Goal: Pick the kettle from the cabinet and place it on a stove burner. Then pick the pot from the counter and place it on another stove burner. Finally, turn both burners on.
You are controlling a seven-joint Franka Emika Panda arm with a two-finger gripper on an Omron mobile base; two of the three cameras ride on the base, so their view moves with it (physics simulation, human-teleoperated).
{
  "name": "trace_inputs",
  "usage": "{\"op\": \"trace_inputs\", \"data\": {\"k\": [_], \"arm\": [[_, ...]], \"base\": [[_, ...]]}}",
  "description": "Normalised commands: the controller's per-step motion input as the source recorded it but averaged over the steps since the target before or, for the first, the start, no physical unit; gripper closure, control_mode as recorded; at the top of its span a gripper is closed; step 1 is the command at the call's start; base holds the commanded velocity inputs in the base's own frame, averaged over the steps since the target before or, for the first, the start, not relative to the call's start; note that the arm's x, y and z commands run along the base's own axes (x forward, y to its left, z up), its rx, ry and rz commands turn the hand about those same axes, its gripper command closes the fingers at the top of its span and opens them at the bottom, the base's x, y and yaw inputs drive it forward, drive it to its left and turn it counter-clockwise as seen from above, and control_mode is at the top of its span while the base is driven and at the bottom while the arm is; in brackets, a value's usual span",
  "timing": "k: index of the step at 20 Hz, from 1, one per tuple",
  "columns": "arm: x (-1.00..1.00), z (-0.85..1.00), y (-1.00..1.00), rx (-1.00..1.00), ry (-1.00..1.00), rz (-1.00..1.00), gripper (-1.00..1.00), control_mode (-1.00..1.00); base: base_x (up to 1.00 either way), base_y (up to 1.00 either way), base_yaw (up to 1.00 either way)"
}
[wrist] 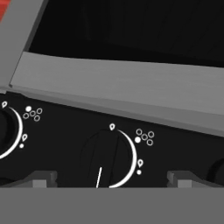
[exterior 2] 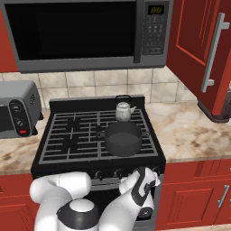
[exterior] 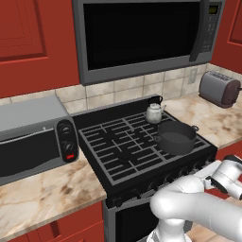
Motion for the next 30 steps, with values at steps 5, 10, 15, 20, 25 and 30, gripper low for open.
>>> {"op": "trace_inputs", "data": {"k": [5,10,15,20,25,30], "arm": [[0.00,-0.02,0.00,0.00,0.00,0.03,-1.00,-1.00],[0.00,-0.07,-0.01,0.00,0.00,0.04,-1.00,-1.00],[0.00,-0.04,-0.09,0.02,0.00,0.04,-1.00,-1.00],[0.02,0.00,-0.06,0.03,0.00,0.04,-1.00,-1.00],[0.07,0.00,0.00,0.02,0.00,0.02,-1.00,-1.00],[0.05,-0.02,0.00,0.01,0.00,0.02,-1.00,-1.00]], "base": [[0.00,0.00,0.00],[0.00,0.00,0.00],[0.00,0.00,0.00],[0.00,0.00,0.00],[0.00,0.00,0.00],[0.00,0.00,0.00]]}}
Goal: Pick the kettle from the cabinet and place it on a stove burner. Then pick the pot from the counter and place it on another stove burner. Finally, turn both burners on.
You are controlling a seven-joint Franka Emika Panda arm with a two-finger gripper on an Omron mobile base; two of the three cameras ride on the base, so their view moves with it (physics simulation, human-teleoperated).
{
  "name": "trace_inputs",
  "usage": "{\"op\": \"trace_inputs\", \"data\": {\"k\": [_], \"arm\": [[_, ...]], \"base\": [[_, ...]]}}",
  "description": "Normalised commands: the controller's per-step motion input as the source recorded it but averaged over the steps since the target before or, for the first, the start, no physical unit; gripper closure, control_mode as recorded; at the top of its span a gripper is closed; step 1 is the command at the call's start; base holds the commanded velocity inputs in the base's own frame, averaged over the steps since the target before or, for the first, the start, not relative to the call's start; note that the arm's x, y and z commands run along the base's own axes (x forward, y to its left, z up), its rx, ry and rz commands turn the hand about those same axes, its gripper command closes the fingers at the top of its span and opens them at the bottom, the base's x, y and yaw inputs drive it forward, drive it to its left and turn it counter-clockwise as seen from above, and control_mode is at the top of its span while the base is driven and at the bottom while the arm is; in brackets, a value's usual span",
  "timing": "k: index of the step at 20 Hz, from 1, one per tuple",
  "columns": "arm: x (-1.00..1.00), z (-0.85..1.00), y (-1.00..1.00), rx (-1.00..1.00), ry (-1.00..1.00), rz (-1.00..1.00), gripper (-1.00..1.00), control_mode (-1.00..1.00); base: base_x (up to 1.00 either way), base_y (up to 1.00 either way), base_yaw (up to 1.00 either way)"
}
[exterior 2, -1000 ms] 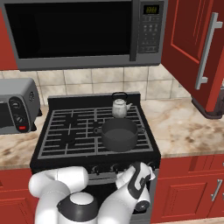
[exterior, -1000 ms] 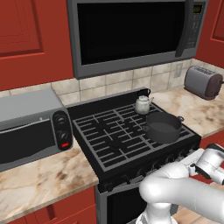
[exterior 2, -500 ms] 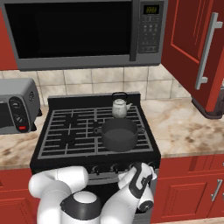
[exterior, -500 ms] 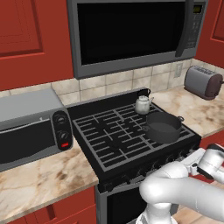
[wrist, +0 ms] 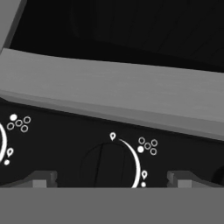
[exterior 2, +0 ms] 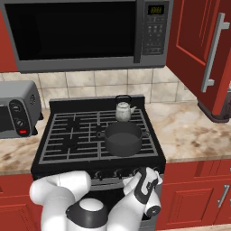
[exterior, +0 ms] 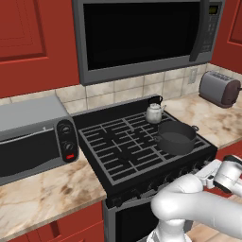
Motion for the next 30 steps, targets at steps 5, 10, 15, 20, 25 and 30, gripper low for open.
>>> {"op": "trace_inputs", "data": {"k": [5,10,15,20,25,30], "arm": [[0.01,-0.08,0.00,0.01,0.00,0.02,-1.00,-1.00],[0.04,-0.10,0.00,0.00,0.00,0.03,1.00,-1.00],[0.00,-0.05,0.00,0.00,0.00,0.02,1.00,-1.00],[0.00,0.00,0.00,0.00,0.00,0.01,1.00,-1.00],[0.00,0.00,-0.01,0.00,0.00,0.00,1.00,-1.00],[-0.05,0.00,-0.12,-0.03,-0.02,0.00,1.00,-1.00]], "base": [[0.00,0.00,0.00],[0.00,0.00,0.00],[0.00,0.00,0.00],[0.00,0.00,0.00],[0.00,0.00,0.00],[0.00,0.00,0.00]]}}
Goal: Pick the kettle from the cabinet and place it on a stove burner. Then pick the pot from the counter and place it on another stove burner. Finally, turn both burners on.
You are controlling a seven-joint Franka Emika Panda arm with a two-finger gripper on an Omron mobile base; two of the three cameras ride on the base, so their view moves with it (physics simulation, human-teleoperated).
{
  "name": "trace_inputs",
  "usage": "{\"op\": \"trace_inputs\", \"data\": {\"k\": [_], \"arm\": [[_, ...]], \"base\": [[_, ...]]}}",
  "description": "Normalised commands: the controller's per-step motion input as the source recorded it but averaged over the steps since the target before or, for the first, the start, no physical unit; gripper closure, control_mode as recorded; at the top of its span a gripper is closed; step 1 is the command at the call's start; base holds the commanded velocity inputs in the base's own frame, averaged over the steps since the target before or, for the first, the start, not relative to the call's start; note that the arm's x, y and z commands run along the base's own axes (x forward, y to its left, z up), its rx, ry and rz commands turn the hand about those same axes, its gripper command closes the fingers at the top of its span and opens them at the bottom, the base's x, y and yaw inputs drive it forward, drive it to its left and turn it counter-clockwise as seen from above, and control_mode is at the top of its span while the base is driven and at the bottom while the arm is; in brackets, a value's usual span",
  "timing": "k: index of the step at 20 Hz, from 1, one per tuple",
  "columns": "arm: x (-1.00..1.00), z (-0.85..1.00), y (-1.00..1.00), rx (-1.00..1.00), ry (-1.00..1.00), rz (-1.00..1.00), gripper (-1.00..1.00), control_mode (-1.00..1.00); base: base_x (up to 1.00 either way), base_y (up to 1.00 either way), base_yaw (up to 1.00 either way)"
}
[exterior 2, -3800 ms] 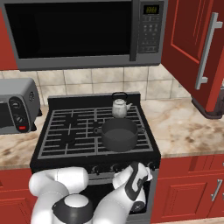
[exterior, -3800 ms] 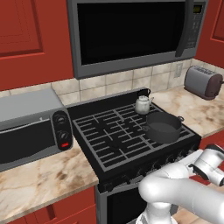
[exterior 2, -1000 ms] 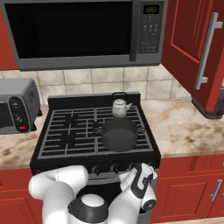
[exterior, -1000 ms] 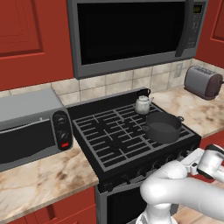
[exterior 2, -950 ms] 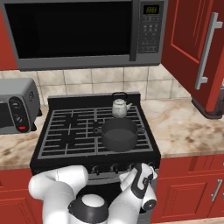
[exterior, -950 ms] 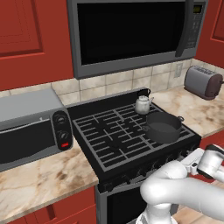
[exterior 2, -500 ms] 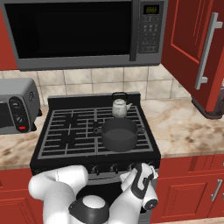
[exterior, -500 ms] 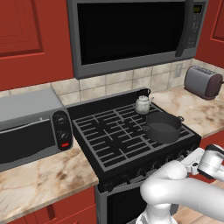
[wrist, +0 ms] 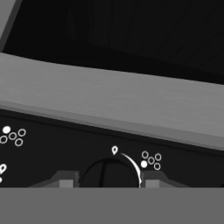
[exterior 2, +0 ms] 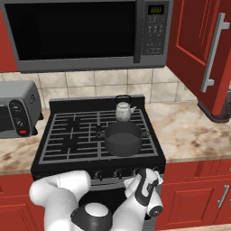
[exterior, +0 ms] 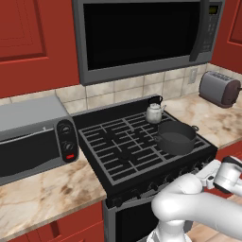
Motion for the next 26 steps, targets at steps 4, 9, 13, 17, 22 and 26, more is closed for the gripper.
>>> {"op": "trace_inputs", "data": {"k": [4,9,13,17,22,26], "arm": [[-0.11,0.00,-0.19,-0.08,-0.02,0.01,1.00,-1.00],[-0.12,0.00,-0.14,-0.11,-0.04,0.00,1.00,-1.00],[-0.16,0.00,-0.05,-0.17,-0.06,0.00,1.00,-1.00],[-0.17,0.00,-0.01,-0.22,-0.05,0.00,1.00,-1.00],[-0.07,0.10,0.00,-0.23,0.00,0.01,1.00,-1.00],[-0.07,0.05,0.00,-0.14,-0.01,0.02,1.00,-1.00]], "base": [[0.00,0.00,0.00],[0.00,0.00,0.00],[0.00,0.00,0.00],[0.00,0.00,0.00],[0.00,0.00,0.00],[0.00,0.00,0.00]]}}
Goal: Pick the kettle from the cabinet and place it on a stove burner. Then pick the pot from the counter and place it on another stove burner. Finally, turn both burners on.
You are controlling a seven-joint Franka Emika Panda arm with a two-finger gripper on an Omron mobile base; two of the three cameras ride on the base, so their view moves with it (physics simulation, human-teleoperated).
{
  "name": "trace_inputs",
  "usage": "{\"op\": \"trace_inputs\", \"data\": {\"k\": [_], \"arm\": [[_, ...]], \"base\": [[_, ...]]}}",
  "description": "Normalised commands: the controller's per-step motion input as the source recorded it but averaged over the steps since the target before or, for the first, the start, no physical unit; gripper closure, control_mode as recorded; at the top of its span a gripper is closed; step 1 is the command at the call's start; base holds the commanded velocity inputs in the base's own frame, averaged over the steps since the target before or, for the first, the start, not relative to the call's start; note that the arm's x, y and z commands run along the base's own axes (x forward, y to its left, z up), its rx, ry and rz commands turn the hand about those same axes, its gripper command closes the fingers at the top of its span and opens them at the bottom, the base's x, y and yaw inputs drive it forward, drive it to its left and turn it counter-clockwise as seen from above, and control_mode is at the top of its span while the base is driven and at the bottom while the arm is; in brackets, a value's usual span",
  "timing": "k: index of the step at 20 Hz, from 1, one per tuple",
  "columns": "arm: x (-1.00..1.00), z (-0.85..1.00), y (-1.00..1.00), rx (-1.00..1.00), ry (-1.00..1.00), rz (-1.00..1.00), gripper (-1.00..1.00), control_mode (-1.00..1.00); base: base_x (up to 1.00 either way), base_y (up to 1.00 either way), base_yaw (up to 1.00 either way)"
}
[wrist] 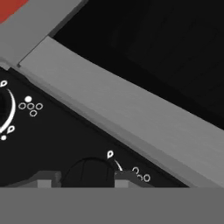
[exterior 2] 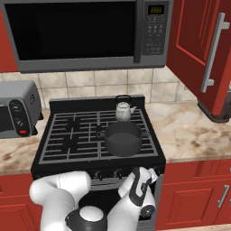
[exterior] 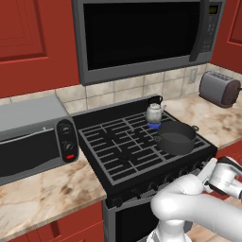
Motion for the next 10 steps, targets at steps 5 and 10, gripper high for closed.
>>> {"op": "trace_inputs", "data": {"k": [5,10], "arm": [[-0.16,0.01,-0.03,-0.03,-0.04,0.02,1.00,-1.00],[-0.11,0.07,-0.08,-0.06,-0.06,0.00,1.00,-1.00]], "base": [[0.00,0.00,0.00],[0.00,0.00,0.00]]}}
